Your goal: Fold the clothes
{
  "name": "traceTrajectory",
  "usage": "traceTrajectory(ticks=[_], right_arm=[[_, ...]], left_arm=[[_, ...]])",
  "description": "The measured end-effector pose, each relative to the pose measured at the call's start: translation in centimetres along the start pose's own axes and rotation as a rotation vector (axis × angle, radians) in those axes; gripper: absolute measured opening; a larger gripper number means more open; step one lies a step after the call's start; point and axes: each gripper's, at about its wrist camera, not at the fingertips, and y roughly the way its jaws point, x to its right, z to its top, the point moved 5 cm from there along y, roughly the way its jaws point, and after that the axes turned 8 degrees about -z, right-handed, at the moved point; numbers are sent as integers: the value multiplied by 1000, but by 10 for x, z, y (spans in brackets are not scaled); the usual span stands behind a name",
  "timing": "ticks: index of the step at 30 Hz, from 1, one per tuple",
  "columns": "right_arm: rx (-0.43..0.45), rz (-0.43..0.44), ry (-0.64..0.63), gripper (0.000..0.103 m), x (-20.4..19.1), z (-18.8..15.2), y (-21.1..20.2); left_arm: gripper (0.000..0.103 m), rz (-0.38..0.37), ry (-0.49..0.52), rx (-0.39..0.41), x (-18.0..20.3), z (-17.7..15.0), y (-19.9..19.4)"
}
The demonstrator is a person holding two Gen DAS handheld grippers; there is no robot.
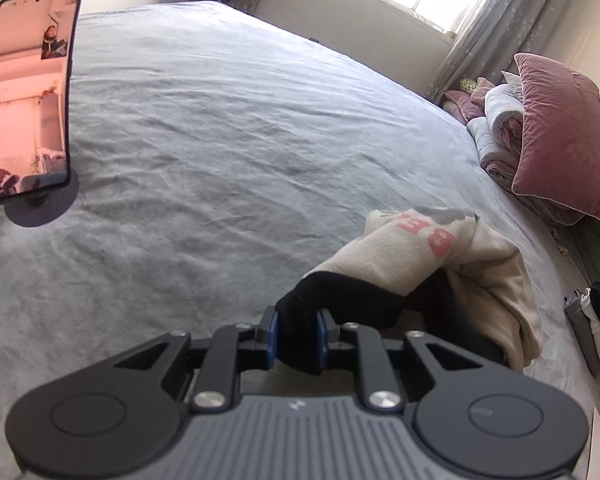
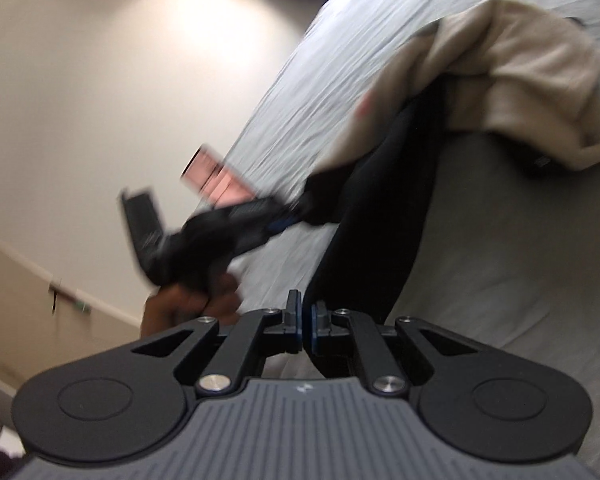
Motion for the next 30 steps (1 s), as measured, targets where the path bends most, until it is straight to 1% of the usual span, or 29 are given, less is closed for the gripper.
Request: traceTrajectory(ticks=[2, 4, 5, 6, 8, 9, 10, 12, 15, 19, 22, 24, 26, 28, 30], right_arm=[[-25, -13, -35, 8, -5, -1, 7], [-32, -39, -52, 11, -2, -3, 10], [-32, -57, -55, 14, 2, -3, 10], [-23, -81, -54, 14, 5, 0, 10], [1, -133, -66, 16, 13, 5, 8], [17, -154, -61, 19, 18, 8, 4], [34, -174, -54, 37, 23, 11, 0], [84, -206, -32, 58, 33, 18, -5], [156, -259, -9, 58, 46, 29, -8], [286, -382, 16, 58, 71, 50, -19], [354, -456, 30, 58, 88, 63, -23], [386, -492, 33, 58, 98, 73, -25], [400, -515, 32, 58, 107, 81, -23], [405, -529, 42, 58, 116, 85, -20], [408, -521, 69, 58, 125, 87, -19]], left_arm=[[20, 4, 9, 3, 0, 0, -2], [23, 5, 10, 0, -1, 0, -2], [26, 5, 8, -1, -1, 0, -1], [27, 2, 4, -3, -1, -1, -1], [33, -2, -4, -3, 0, -1, -2], [34, -6, -3, -2, 0, -1, -2], [37, -10, 0, 0, 2, -1, -3], [41, -18, 6, 6, 4, 0, -6], [45, -39, 15, 10, 8, 3, -8], [48, -84, 36, -1, 14, 3, -8], [51, -117, 33, -22, 18, 2, -1], [52, -138, 31, -36, 22, 3, 5], [55, -144, 29, -48, 24, 4, 13], [57, -144, 22, -58, 26, 6, 20], [59, -141, 10, -72, 28, 7, 27]])
